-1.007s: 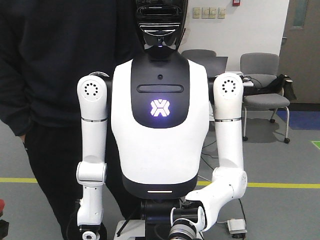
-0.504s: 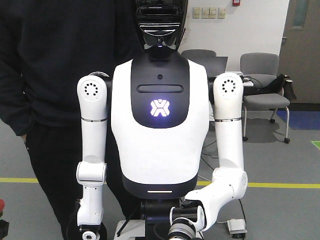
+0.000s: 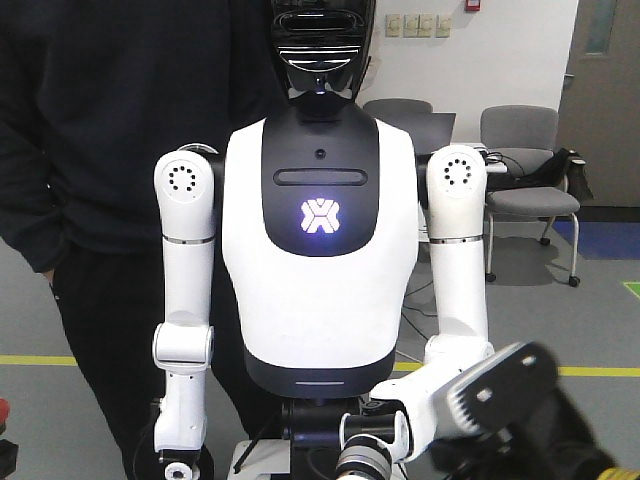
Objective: Pick snacks and fruit into basket
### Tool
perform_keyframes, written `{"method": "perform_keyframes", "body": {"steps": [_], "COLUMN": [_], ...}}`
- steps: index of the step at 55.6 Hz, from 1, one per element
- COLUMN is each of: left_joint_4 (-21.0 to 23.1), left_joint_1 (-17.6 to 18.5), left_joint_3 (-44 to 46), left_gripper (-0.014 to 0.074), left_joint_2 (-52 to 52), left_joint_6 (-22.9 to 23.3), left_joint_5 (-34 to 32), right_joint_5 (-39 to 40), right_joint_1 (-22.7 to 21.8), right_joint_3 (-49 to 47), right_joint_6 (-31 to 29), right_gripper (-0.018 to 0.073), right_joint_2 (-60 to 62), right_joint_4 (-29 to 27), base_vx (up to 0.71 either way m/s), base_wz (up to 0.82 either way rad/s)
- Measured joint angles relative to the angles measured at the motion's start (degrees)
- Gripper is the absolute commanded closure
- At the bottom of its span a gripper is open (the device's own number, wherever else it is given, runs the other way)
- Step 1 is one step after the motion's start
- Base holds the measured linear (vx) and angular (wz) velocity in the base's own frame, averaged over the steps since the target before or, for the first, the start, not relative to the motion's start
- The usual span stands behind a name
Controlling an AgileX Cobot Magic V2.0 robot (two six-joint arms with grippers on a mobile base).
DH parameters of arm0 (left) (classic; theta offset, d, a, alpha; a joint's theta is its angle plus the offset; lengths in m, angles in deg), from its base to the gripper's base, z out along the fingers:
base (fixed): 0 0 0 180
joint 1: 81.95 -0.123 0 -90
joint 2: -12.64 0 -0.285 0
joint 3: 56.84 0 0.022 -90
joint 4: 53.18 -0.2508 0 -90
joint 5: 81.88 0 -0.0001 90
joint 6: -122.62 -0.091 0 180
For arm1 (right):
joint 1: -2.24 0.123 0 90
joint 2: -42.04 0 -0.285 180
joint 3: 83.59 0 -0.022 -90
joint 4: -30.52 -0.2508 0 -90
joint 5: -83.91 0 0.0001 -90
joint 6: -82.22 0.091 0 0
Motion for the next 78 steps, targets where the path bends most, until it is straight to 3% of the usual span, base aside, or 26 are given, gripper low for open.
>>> {"method": "perform_keyframes", "body": {"steps": [7, 15, 39, 45, 55, 66, 74, 78], "left_joint_4": [0.0, 0.0, 0.0, 0.3, 11.3, 24.5, 27.8, 28.0], "left_joint_1": [0.0, 0.0, 0.0, 1.0, 13.1, 27.5, 35.8, 38.1], "left_joint_3": [0.0, 0.0, 0.0, 0.2, 0.2, 0.3, 3.3, 4.9], "left_gripper": [0.0602, 0.0602, 0.0602, 0.0602, 0.0602, 0.0602, 0.0602, 0.0602], "left_joint_2": [0.0, 0.0, -0.3, -1.9, -8.1, -18.3, -25.9, -29.0], "left_joint_6": [0.0, 0.0, -0.1, -2.2, -14.9, -27.5, -32.2, -32.8], "left_joint_5": [0.0, 0.0, -0.6, 2.1, 4.1, 1.5, -1.2, -1.9], "right_joint_5": [-2.3, -8.7, -11.2, -11.2, -11.2, -11.2, -11.2, -11.2], "right_joint_1": [-9.3, -14.4, -15.2, -15.2, -15.2, -15.2, -15.2, -15.2], "right_joint_3": [0.0, 0.0, 0.0, 0.0, 0.0, 0.0, 0.0, 0.0], "right_joint_6": [1.6, 1.6, 1.9, 2.6, 2.9, 2.9, 2.9, 2.9], "right_gripper": [0.0020, 0.0020, 0.0020, 0.0020, 0.0020, 0.0020, 0.0020, 0.0020], "right_joint_2": [6.5, 13.4, 18.7, 18.7, 18.7, 18.7, 18.7, 18.7], "right_joint_4": [2.8, 6.1, 7.1, 7.0, 6.9, 6.9, 6.9, 6.9], "base_vx": [0.00, 0.00, 0.00, 0.00, 0.00, 0.00, 0.00, 0.00], "base_wz": [0.00, 0.00, 0.00, 0.00, 0.00, 0.00, 0.00, 0.00]}}
